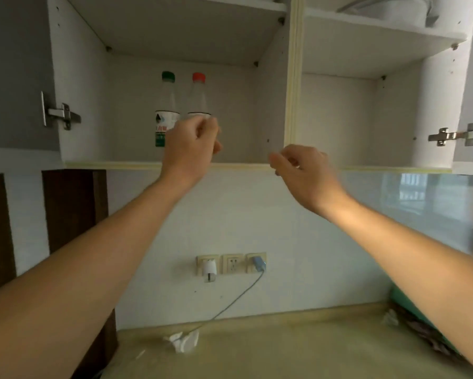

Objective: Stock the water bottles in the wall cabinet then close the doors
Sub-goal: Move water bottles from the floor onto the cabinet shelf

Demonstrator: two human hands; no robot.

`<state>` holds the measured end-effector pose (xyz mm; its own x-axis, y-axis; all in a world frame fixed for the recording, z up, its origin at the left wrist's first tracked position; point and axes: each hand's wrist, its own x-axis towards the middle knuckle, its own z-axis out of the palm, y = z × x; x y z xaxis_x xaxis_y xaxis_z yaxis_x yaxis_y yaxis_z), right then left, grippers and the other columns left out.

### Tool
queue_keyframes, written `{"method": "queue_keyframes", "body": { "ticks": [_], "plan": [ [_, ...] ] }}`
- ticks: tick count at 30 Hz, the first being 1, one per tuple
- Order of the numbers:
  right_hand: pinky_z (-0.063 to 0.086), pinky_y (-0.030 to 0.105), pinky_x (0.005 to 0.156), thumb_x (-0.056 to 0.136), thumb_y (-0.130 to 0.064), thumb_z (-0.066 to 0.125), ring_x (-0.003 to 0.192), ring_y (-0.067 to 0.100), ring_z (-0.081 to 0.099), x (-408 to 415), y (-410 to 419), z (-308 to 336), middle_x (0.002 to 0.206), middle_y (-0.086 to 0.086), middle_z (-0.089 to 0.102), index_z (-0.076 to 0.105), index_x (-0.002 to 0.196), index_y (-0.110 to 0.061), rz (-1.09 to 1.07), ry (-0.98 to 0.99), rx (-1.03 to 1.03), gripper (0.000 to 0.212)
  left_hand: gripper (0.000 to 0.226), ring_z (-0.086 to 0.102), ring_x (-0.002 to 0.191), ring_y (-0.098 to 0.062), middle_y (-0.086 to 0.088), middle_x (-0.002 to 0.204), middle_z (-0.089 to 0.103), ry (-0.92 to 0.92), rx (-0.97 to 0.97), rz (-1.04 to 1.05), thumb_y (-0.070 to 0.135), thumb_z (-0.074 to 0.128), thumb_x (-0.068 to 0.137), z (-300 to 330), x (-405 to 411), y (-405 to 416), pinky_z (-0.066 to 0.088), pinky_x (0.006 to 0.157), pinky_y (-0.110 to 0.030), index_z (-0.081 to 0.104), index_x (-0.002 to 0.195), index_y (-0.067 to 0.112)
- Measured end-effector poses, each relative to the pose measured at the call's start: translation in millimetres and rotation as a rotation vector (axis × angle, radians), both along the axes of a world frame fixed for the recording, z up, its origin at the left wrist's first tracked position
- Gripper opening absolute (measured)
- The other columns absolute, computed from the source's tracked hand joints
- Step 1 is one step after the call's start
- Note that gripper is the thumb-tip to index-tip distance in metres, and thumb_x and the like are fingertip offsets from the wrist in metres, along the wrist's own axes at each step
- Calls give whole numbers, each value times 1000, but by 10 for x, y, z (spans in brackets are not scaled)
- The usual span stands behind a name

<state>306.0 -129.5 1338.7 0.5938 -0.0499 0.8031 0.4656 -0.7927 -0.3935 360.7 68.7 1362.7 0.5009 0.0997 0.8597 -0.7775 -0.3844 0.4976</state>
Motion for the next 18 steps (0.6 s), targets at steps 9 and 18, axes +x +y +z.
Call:
{"method": "queue_keyframes", "body": {
  "ticks": [9,18],
  "plan": [
    [53,55,70,103,-32,51,63,31,61,-923,-520,-1584,59,11,61,60,63,-8,92,295,252,47,45,52,53,-13,3,58,56,436,15,-209,38,49,104,-1732,-987,-499,45,52,-33,60,68,13],
    [32,38,52,105,-27,45,49,15,36,-2148,-655,-3642,51,-7,40,52,64,-14,-41,650,450,43,50,32,43,-7,9,50,39,833,144,-389,44,47,103,-3985,-1790,-728,32,46,-20,45,60,19]
  ]
}}
